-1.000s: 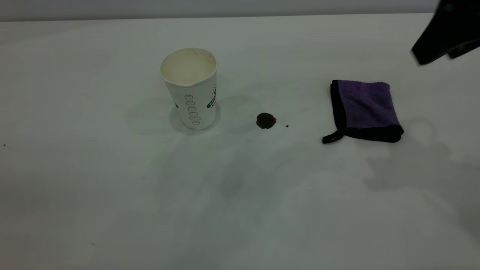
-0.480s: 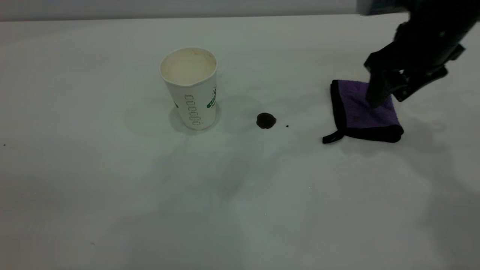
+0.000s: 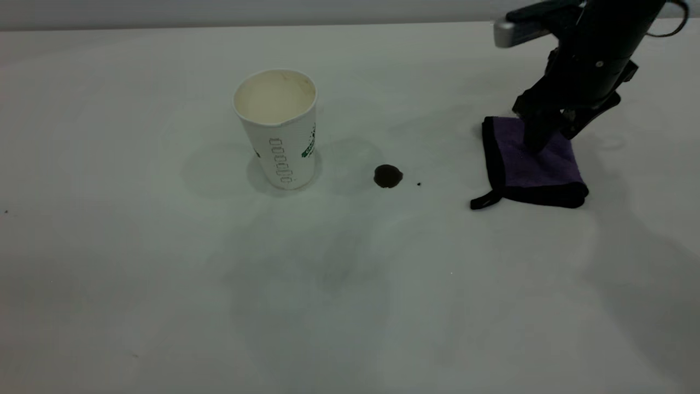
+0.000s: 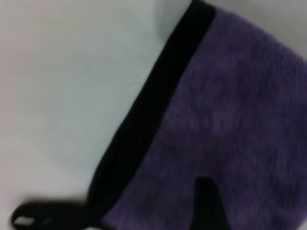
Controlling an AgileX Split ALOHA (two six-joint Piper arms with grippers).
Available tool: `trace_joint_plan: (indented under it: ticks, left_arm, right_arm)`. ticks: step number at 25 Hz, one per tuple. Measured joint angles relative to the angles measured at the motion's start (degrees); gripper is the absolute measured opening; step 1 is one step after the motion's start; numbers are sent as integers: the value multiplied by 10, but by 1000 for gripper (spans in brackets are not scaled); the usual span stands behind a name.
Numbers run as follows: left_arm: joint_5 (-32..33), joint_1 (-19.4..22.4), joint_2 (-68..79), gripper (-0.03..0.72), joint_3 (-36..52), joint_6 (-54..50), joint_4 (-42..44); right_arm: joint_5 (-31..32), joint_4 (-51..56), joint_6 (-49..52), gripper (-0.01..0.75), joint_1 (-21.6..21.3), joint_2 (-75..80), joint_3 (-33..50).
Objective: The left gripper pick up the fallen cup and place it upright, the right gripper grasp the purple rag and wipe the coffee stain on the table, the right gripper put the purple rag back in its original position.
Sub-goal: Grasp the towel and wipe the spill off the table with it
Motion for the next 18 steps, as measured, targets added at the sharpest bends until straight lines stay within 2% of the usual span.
trace_joint_plan:
  ticks: [2,4,6,8,10,14,18]
  left_arm:
    - [0,0,0,523,0,0,0]
    - [0,0,0,523,0,0,0]
    - [0,0,0,523,0,0,0]
    - [0,0,0,523,0,0,0]
    - [0,0,0,523,0,0,0]
    - [0,0,0,523,0,0,0]
    - [0,0,0,523,0,0,0]
  right_arm:
    - [1,-9,0,529,0,21,-14]
    - [5,-17,0,460,0,34,-23]
    - [9,-20,-1,332,0,36,-25]
    - [10,-15,-4,153,1,38,-28]
    - [10,-4,-7,65,2,39,-29]
    - [1,32,-36,48,13,40,-29]
    - [-31,86,-71,48,54,43,-29]
